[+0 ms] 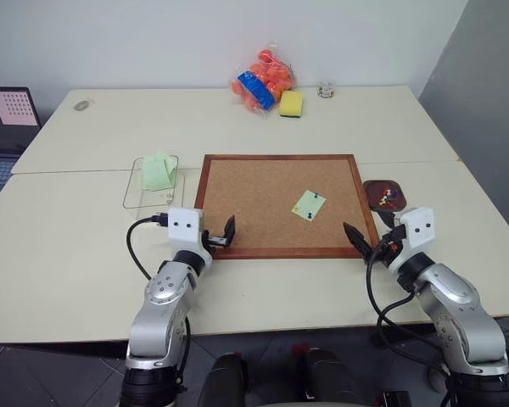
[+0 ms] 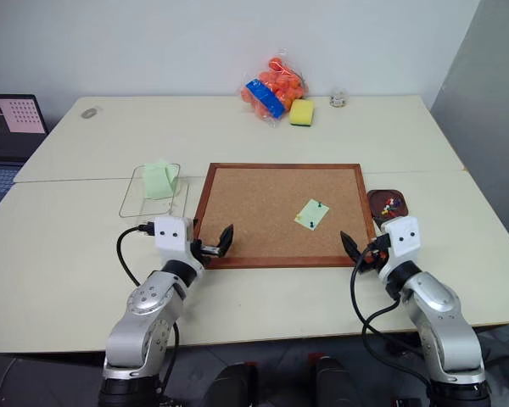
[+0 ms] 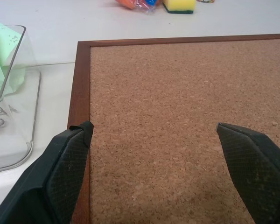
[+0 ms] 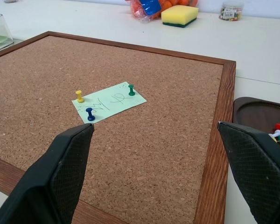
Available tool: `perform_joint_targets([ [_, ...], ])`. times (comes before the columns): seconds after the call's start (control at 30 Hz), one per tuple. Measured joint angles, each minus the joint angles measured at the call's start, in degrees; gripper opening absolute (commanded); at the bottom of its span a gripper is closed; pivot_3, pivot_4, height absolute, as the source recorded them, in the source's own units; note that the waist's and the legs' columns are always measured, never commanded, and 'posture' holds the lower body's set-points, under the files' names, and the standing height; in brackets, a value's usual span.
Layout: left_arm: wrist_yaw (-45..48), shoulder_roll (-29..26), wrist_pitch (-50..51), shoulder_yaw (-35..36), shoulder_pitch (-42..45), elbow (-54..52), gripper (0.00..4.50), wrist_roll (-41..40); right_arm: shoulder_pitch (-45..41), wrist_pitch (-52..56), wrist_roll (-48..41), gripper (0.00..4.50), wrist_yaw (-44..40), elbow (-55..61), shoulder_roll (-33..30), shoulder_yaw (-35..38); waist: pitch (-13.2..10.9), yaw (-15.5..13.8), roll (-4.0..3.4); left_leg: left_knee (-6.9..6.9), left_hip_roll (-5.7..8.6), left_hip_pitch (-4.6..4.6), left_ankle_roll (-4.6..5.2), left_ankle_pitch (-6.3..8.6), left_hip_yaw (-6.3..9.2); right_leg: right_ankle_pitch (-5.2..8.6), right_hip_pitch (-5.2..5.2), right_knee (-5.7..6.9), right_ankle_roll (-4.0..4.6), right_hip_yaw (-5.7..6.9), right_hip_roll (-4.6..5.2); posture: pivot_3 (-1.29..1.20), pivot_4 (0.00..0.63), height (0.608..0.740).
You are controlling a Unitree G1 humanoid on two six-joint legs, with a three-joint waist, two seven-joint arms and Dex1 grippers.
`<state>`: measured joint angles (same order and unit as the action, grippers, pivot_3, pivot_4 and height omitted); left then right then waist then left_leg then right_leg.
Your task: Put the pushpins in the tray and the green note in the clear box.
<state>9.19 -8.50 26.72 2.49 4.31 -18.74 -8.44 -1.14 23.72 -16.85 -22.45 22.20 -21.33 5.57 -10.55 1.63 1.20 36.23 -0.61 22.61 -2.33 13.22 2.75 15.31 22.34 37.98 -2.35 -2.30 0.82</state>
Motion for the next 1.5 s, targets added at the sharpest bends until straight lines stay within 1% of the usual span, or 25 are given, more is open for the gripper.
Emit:
perform_joint_targets([
  [0.67, 0.4, -0.7, -0.4, 0.1, 0.0, 0.0, 4.47, 0.0, -0.5, -1.7, 0.2, 4.5, 0.1, -0.8, 0.1, 0.0, 0.0, 0.0, 0.0, 0.0, 0.0, 0.0, 0.0, 0.0, 0.0, 0.0, 0.0, 0.0, 0.0, 0.0, 0.0, 0.0, 0.15, 0.74],
  [1.1, 0.8, -0.5, -0.4, 0.3, 1.8, 0.5, 4.47, -0.7, -1.9, -1.7, 0.4, 4.5, 1.5, -1.2, 1.1, 0.0, 0.0, 0.0, 0.0, 0.0, 0.0, 0.01, 0.0, 0.0, 0.01, 0.0, 0.0, 0.0, 0.0, 0.01, 0.0, 0.0, 0.15, 0.74],
  [1.3, 5.2, -1.9, -0.4, -0.4, 5.2, 2.9, 4.47, -2.4, -4.0, -1.6, 0.4, 4.5, 0.7, -2.0, 0.4, -0.3, 0.0, 0.0, 0.0, 0.0, 0.02, 0.0, 0.0, 0.0, 0.01, 0.0, 0.0, 0.01, 0.0, 0.02, 0.0, 0.0, 0.15, 0.74],
  [1.37, 7.2, -2.7, -0.4, -1.1, 6.5, 3.9, 4.11, -3.0, -4.8, -1.6, 0.4, 4.5, -0.2, -2.6, -0.3, -0.6, 0.0, 0.0, 0.0, 0.0, 0.02, 0.0, 0.0, 0.0, 0.01, 0.0, 0.0, 0.0, 0.0, 0.02, 0.0, 0.0, 0.15, 0.74],
  [1.4, 8.3, -2.8, -0.4, -1.3, 7.6, 4.7, 4.05, -3.2, -5.3, -1.6, 0.4, 4.5, -0.6, -3.0, -0.5, -0.8, 0.0, 0.0, 0.0, 0.0, 0.02, 0.02, 0.0, 0.0, 0.01, 0.0, 0.01, -0.01, 0.0, 0.02, 0.0, 0.0, 0.15, 0.74],
  [1.5, 12.3, -3.4, -0.4, -3.1, 11.0, 6.6, 3.4, -4.8, -8.4, -1.6, 0.3, 4.5, -1.7, -5.3, -0.9, -1.3, 0.0, 0.0, 0.0, 0.01, 0.03, 0.01, 0.0, 0.0, 0.0, 0.0, 0.0, 0.0, -0.01, 0.02, 0.0, 0.0, 0.15, 0.74],
])
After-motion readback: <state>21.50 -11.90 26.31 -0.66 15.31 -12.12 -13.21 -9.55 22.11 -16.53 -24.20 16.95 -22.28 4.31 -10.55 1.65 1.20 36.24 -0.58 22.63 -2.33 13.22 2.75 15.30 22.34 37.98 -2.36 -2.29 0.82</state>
